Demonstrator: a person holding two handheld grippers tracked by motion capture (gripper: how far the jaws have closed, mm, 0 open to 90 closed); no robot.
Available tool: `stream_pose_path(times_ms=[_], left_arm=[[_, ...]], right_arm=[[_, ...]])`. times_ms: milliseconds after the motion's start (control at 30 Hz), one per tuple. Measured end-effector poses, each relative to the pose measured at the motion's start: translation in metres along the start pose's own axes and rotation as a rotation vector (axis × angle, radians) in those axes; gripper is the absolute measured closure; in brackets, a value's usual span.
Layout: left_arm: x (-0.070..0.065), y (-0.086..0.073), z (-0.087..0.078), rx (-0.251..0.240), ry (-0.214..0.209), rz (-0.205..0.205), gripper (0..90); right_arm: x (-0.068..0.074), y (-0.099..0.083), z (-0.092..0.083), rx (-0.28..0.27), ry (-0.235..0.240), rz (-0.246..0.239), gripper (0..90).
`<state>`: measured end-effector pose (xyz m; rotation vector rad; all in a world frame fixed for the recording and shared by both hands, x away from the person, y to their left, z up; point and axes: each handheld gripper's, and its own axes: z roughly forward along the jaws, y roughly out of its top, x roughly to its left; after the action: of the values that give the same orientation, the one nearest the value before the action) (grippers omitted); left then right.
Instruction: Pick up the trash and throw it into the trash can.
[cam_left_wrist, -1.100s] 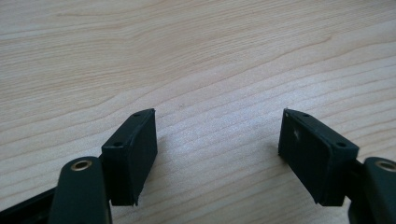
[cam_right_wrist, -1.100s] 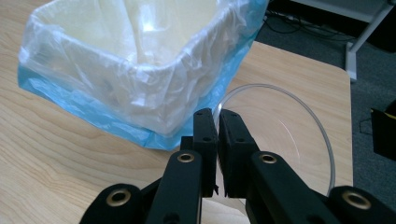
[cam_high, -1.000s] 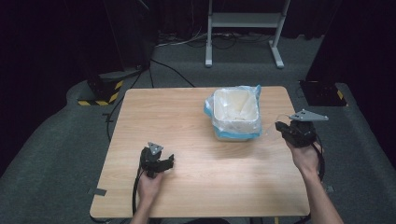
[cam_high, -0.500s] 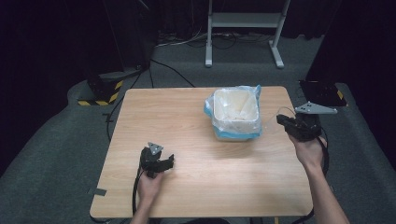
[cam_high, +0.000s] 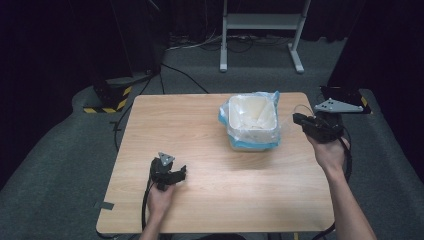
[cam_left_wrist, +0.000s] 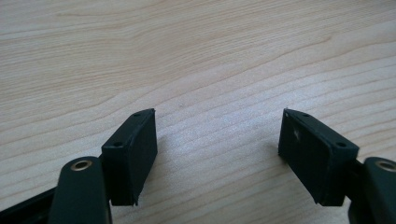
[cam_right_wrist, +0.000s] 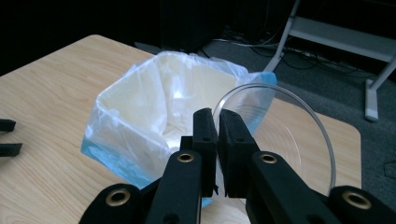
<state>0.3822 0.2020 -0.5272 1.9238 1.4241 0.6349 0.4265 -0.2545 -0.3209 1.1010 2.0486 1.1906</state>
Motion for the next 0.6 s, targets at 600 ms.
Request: stream_pose_path(times_ms=[600], left_arm=[[0.000, 0.000, 0.000, -0.001, 0.000, -0.001, 27.9]], right_arm=[[0.015, 0.022, 0.018, -0.016, 0.034, -0.035, 85.9]])
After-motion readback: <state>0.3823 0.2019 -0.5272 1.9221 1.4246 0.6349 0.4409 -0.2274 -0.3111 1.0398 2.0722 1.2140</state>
